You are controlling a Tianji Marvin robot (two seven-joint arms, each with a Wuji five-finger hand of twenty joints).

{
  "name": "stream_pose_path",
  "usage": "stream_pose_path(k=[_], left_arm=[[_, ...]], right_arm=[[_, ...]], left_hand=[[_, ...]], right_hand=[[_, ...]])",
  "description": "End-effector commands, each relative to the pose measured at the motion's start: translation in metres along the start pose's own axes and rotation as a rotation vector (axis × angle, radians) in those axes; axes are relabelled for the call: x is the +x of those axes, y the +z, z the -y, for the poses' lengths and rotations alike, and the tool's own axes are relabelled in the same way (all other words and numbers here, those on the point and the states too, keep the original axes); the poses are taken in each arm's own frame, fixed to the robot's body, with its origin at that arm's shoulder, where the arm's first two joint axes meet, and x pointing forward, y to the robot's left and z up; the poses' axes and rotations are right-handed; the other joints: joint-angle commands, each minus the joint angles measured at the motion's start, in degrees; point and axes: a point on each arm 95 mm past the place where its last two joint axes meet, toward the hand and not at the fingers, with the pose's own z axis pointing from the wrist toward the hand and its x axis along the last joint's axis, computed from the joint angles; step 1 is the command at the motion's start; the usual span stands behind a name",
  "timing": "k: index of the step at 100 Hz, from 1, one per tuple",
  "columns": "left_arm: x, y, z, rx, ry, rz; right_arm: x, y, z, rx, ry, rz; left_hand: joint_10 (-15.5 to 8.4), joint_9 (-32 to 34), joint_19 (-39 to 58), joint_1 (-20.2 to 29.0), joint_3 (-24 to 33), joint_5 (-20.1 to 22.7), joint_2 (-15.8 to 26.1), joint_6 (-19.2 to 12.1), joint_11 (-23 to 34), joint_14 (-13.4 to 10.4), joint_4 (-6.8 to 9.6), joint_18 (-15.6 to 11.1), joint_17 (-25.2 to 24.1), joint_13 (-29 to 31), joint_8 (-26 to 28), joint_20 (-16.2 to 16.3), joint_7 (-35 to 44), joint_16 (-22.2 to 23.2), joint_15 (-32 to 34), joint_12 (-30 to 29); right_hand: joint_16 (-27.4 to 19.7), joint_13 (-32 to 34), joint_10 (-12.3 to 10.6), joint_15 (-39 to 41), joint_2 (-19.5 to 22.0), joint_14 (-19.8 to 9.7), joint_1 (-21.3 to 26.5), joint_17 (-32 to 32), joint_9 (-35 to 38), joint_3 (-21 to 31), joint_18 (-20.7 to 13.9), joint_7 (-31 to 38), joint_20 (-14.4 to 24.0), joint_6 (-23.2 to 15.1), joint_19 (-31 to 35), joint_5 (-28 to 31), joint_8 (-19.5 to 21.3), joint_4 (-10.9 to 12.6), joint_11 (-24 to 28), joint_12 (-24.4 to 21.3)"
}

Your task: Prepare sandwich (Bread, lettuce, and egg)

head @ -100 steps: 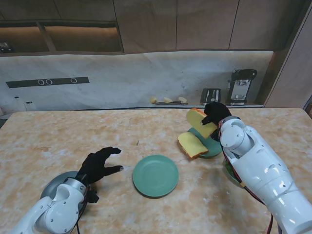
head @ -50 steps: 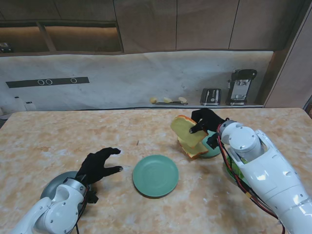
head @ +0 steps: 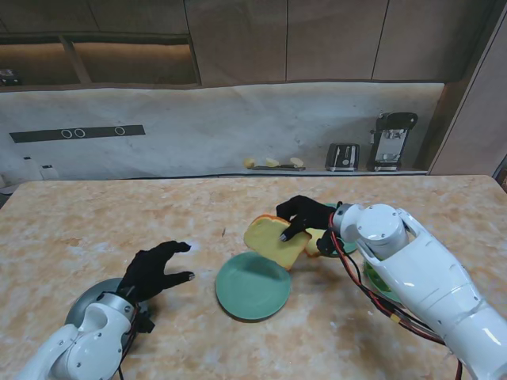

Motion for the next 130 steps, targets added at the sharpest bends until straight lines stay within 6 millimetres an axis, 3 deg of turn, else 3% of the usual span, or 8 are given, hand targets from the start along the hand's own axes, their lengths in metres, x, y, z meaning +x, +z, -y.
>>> stream_pose_path(k=[1,29,84,130], left_arm=[[-0.001,-0.003,-0.003,-0.016,0.003,0.010],[-0.002,-0.007,-0.002,-0.016,0.010,0.019],[-0.003,-0.007,-0.001,-0.018,0.011,0.023],[-0.004,-0.009,0.000,-0.015,0.008,0.029]], right_arm=[[0.005,0.007,0.011,0.052,0.019,-0.020],[0.004,0.020,0.024,0.274,0.033,-0.042],[-0.002,0.051,0.059,0.380,-0.018,-0.047],[0.000,0.056,0.055,0.455,-0.230,-0.045]], left_hand=[[-1.34,0.59,0.26,1.39,-0.63,0.31,0.97,-1.19,0.07,-1.06,-0.50,0.30,-0.28,0.39,0.41,0.80,1.13,0.74,0.21,0.62],[-1.30,0.67,0.25,1.40,-0.65,0.40,1.03,-1.24,0.06,-1.03,-0.49,0.23,-0.25,0.41,0.44,0.80,1.18,0.74,0.20,0.60],[-1.34,0.63,0.16,1.45,-0.72,0.43,1.10,-1.21,-0.02,-0.96,-0.49,0.26,-0.23,0.37,0.40,0.78,1.07,0.73,0.15,0.59],[-1.42,0.51,0.14,1.44,-0.76,0.46,1.21,-1.19,-0.09,-1.00,-0.48,0.23,-0.27,0.38,0.39,0.79,1.01,0.72,0.14,0.56]], right_hand=[[1.31,-0.30,-0.01,2.14,0.74,3.35,4.48,0.66,0.73,6.33,-2.95,-0.84,1.50,-3.59,0.58,1.34,0.20,3.96,-0.26,-26.84],[2.39,-0.73,-1.23,2.39,0.24,3.10,4.54,-0.30,1.18,6.77,-3.50,-1.59,2.60,-4.44,0.46,2.04,0.64,4.90,-0.68,-25.77],[2.86,-2.14,-1.00,2.57,1.66,3.35,3.94,-2.40,0.11,6.18,-4.07,-1.98,3.97,-4.84,1.21,0.80,0.63,4.37,-1.33,-25.22],[2.86,-5.68,-2.48,1.92,4.41,2.54,2.99,-5.92,-2.94,5.09,-6.19,-3.79,4.28,-7.02,1.58,-3.42,-4.07,4.32,-1.99,-26.44]])
